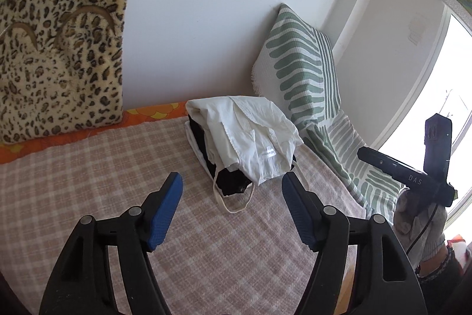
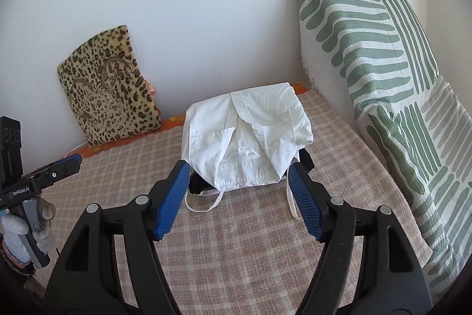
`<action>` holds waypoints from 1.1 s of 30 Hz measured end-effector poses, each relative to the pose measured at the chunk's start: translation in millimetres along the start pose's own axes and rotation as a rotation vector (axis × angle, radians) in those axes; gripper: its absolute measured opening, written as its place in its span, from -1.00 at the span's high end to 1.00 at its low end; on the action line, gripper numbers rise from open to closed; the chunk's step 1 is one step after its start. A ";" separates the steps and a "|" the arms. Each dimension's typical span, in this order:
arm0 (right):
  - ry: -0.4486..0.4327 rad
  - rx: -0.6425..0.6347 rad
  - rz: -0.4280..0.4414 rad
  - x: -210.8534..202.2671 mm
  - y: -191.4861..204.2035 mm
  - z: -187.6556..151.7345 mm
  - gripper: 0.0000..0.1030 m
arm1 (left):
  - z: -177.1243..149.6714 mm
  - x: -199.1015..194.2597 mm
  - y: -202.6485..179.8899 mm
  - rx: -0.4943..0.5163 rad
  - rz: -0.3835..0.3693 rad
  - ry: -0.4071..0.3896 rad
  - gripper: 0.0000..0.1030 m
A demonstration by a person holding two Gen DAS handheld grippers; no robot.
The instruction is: Fold small clothes
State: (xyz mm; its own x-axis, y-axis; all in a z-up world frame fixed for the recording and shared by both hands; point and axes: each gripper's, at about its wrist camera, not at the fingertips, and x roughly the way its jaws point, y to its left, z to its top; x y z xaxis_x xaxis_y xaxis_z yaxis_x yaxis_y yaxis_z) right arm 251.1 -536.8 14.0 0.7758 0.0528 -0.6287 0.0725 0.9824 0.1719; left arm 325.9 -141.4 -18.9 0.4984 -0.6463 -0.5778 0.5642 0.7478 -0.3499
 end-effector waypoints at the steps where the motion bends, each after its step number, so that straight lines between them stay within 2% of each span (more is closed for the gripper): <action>1: -0.008 -0.005 -0.003 -6.1 6.2 -5.2 -0.41 | -5.5 -8.6 -2.5 0.007 0.007 -0.006 -0.42; 3: -0.015 -0.015 -0.014 -17.1 17.4 -16.1 -0.55 | -15.8 -22.4 -8.5 0.029 0.021 -0.012 -0.45; 6: -0.032 -0.041 -0.048 -31.1 33.6 -33.0 -0.58 | -31.6 -42.5 -21.1 0.087 0.052 -0.026 -0.45; 10: -0.056 -0.058 -0.077 -44.6 50.0 -54.7 -0.59 | -50.6 -66.7 -36.3 0.147 0.073 -0.076 -0.57; 14: -0.087 -0.084 -0.105 -54.4 64.0 -71.5 -0.73 | -64.7 -79.3 -43.7 0.177 0.072 -0.094 -0.58; 18: -0.121 -0.062 -0.109 -59.4 67.6 -79.8 -0.80 | -75.7 -86.0 -45.1 0.193 0.087 -0.097 -0.58; 21: -0.145 -0.059 -0.130 -60.6 70.7 -85.7 -0.85 | -83.9 -88.1 -45.9 0.210 0.126 -0.105 -0.58; 25: -0.138 -0.053 -0.125 -57.7 72.4 -90.7 -0.88 | -92.1 -87.4 -47.5 0.215 0.139 -0.079 -0.59; 29: -0.141 -0.054 -0.130 -56.6 72.1 -92.9 -0.88 | -95.3 -90.5 -49.7 0.222 0.154 -0.092 -0.60; 33: -0.145 -0.043 -0.136 -56.9 69.1 -94.9 -0.88 | -94.4 -92.0 -50.5 0.205 0.148 -0.080 -0.77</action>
State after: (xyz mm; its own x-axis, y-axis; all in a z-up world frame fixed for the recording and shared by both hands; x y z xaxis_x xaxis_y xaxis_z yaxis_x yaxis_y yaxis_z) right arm 152.4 -454.9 -10.3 0.8429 -0.1039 -0.5280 0.1583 0.9856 0.0588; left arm 189.4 -105.3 -17.7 0.6313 -0.5483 -0.5485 0.5986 0.7941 -0.1049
